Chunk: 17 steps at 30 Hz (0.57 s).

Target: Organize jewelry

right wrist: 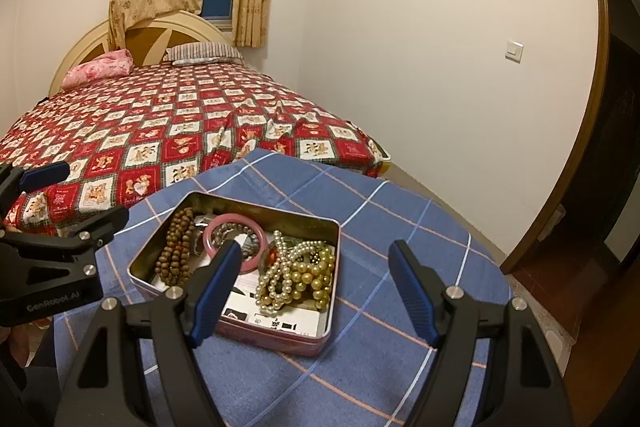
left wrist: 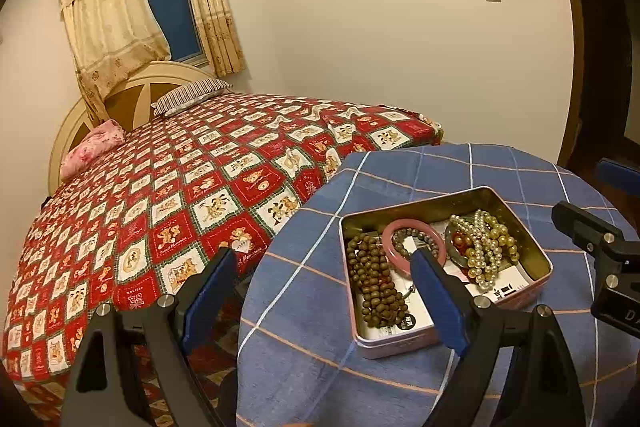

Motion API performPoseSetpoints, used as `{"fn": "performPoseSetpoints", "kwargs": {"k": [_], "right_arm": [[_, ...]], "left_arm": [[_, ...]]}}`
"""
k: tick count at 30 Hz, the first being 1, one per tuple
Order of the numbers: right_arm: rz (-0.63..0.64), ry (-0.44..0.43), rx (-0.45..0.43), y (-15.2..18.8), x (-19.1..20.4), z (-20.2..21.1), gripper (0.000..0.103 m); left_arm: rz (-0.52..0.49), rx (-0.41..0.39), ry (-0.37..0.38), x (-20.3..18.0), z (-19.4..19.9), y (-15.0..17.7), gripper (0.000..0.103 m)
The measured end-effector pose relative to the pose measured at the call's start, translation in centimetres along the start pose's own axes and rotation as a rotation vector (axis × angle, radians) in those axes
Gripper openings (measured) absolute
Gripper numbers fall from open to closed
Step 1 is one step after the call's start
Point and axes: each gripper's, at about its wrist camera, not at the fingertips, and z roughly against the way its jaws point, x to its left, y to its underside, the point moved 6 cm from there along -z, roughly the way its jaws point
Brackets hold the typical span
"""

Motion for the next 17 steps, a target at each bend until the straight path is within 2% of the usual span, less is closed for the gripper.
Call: {"fn": "performPoseSetpoints", "kwargs": {"k": [7,15,17], "right_arm": [[0.004,-0.004,-0.006,0.02,0.16,0.17,0.078],[0.007,-0.004,-0.004,0.23,0.05,0.02,0.078],[0.002,-0.003,-0.005,0.3,-0.11,-0.02,0.078]], "left_arm": [[-0.001,-0.012,-0.04,0.34,-0.01,-0.07,0.089],[-0.006,-0.046,-0.058,0.6,0.34,-0.17,0.089],[-0.008,-0.043,-0.044,0.42,0.34,-0.16,0.089]]}}
